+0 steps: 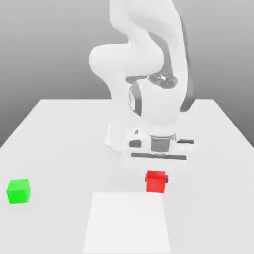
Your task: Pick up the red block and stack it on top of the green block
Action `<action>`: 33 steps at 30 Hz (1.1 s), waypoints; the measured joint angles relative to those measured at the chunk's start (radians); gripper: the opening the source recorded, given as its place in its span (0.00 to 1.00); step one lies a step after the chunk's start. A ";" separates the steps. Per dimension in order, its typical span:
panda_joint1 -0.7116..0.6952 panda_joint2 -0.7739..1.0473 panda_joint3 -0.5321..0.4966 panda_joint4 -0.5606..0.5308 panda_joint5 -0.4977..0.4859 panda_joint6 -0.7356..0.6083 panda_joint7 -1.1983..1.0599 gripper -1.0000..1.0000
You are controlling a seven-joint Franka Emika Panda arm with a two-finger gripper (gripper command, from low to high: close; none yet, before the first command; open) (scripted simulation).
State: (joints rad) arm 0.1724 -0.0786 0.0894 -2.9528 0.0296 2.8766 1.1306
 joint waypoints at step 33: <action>-0.619 0.137 -0.439 0.357 0.015 -0.224 -1.110 0.00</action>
State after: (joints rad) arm -0.4462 0.0580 -0.3496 -2.5963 0.0450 2.6523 0.0205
